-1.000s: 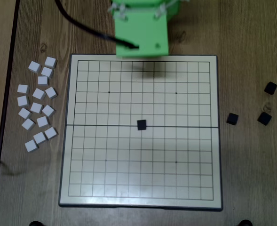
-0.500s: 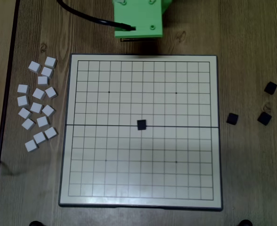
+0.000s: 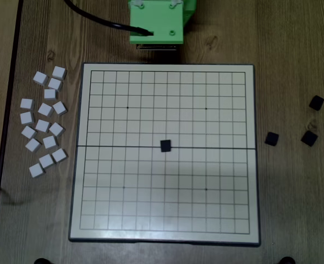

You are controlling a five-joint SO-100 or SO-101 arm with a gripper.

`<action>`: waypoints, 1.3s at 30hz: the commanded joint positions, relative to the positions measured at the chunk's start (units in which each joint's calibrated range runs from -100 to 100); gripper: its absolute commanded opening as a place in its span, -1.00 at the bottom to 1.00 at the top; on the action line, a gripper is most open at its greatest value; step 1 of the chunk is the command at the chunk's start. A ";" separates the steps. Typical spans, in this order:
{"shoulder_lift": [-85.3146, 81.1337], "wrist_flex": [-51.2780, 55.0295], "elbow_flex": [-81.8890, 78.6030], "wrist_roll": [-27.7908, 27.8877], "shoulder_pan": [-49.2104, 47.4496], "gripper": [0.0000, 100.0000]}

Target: Grasp a Black stone and put it on the board on position (0,0).

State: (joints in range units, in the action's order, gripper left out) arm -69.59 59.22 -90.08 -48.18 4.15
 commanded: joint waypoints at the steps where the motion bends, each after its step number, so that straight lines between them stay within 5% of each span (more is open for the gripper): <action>1: -3.11 0.26 -1.32 0.05 -0.56 -0.77; 22: -16.76 12.75 -9.83 -0.93 -8.93 -0.82; 39: -19.56 16.30 -9.83 2.39 -6.65 -0.87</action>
State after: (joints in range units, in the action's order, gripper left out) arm -89.77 71.12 -99.37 -45.98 -3.18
